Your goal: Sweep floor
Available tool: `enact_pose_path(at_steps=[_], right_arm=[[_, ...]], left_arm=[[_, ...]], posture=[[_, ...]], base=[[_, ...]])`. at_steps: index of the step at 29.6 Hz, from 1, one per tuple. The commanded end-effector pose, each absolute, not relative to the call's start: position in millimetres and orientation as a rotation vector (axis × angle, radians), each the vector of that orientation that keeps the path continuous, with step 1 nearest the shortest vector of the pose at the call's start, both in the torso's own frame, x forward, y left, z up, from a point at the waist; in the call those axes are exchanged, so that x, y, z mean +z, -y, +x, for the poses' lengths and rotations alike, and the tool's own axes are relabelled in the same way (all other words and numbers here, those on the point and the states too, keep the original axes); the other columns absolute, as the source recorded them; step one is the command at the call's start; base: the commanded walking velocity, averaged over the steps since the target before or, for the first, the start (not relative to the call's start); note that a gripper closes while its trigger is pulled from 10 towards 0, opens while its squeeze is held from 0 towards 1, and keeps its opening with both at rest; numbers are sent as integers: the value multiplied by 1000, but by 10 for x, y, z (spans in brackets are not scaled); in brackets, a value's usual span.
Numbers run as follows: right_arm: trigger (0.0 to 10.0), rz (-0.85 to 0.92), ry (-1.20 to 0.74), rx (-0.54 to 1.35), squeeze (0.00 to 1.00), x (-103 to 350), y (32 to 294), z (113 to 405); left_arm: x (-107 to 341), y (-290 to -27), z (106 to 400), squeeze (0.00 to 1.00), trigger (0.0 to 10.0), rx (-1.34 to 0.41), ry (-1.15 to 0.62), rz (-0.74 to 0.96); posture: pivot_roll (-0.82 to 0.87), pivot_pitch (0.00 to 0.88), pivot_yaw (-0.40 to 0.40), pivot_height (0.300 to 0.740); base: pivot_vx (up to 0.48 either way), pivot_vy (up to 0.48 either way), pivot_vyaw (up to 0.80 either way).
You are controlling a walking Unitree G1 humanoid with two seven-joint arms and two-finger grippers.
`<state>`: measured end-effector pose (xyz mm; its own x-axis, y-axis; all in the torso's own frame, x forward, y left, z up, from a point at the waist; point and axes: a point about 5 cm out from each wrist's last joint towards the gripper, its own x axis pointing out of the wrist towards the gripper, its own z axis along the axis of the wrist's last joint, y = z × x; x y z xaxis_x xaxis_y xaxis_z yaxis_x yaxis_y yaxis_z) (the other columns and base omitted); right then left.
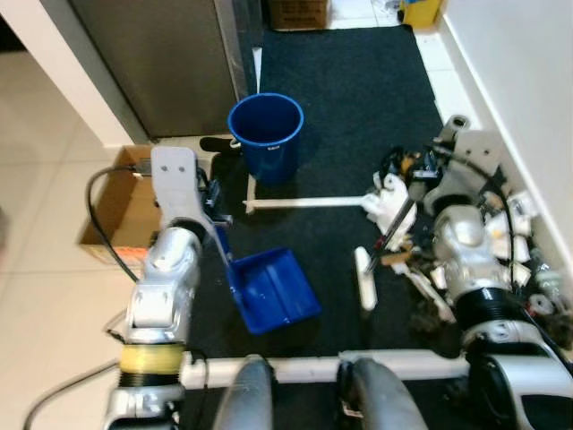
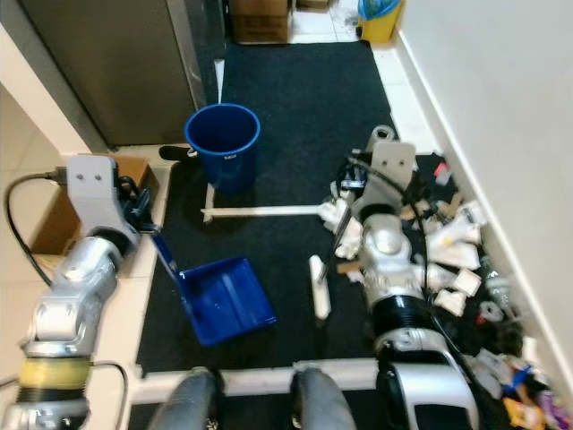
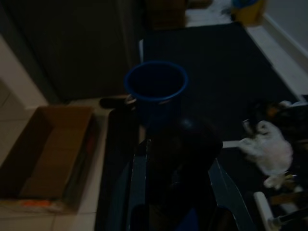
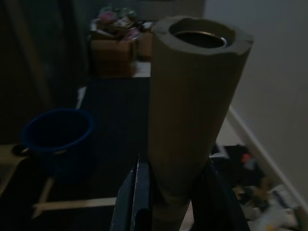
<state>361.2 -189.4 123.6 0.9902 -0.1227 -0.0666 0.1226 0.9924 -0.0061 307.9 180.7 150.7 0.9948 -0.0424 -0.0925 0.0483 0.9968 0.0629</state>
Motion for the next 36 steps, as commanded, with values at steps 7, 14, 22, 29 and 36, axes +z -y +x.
enact_pose_path(at_steps=[7,14,22,29,36], right_arm=[[10000,-1,-31,-121,0,1309,1881,3619],[10000,0,-31,-122,0,1308,1881,3617],[10000,0,-32,-123,0,1305,1880,3608],[10000,1,-33,-122,0,1299,1877,3605],[10000,2,-33,-121,0,1298,1876,3601]], left_arm=[[1566,-1811,3077,0,10000,-46,-57,56],[1571,-1811,3075,0,10000,-47,-56,56],[1576,-1816,3069,0,10000,-45,-56,56],[1577,-1820,3066,0,10000,-44,-55,57],[1575,-1832,3065,0,10000,-38,-56,58]], posture=[[3,119,11,740],[3,120,12,740],[5,123,12,740],[6,125,12,740],[4,125,13,740]], base=[[0,-364,0],[0,-351,0],[0,-320,0],[0,-299,0],[0,-41,0]])
